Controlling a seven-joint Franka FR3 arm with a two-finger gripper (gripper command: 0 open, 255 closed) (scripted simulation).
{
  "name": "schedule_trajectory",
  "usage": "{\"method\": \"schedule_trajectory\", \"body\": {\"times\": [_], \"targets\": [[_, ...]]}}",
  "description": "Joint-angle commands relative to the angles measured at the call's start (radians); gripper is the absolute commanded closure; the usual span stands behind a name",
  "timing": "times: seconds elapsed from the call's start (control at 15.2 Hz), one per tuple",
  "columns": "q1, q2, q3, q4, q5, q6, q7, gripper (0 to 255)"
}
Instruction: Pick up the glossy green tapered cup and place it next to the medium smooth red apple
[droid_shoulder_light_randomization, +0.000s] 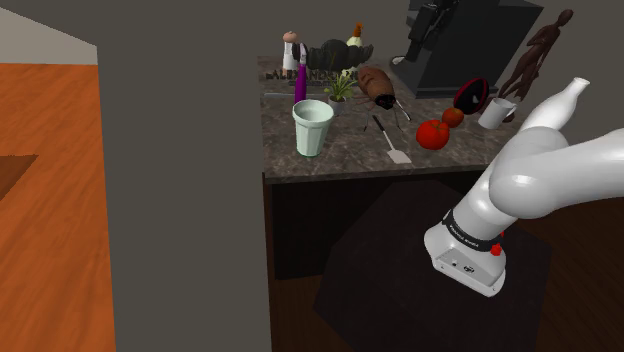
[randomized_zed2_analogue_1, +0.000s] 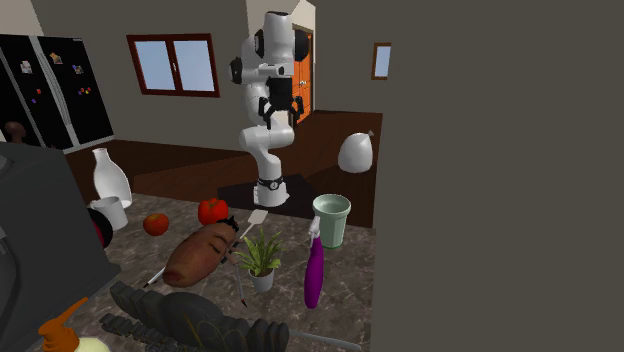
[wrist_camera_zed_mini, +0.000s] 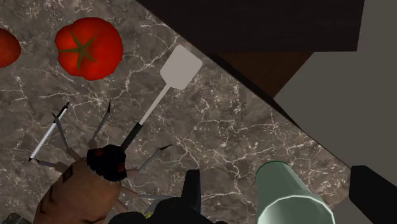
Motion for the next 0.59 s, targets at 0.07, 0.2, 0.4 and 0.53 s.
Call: {"method": "schedule_trajectory", "body": {"times": [0.07, 0.2, 0.4, 0.53], "targets": [[0.002, 0.023, 0.017, -0.006, 0.005, 0.025, 0.021, 0], [0.005, 0.072, 0.05, -0.015, 0.014, 0.076, 0.064, 0], [0.008, 0.157, 0.099, -0.016, 0.022, 0.15, 0.129, 0], [0.009, 0.219, 0.13, -0.01, 0.023, 0.197, 0.173, 0]]}}
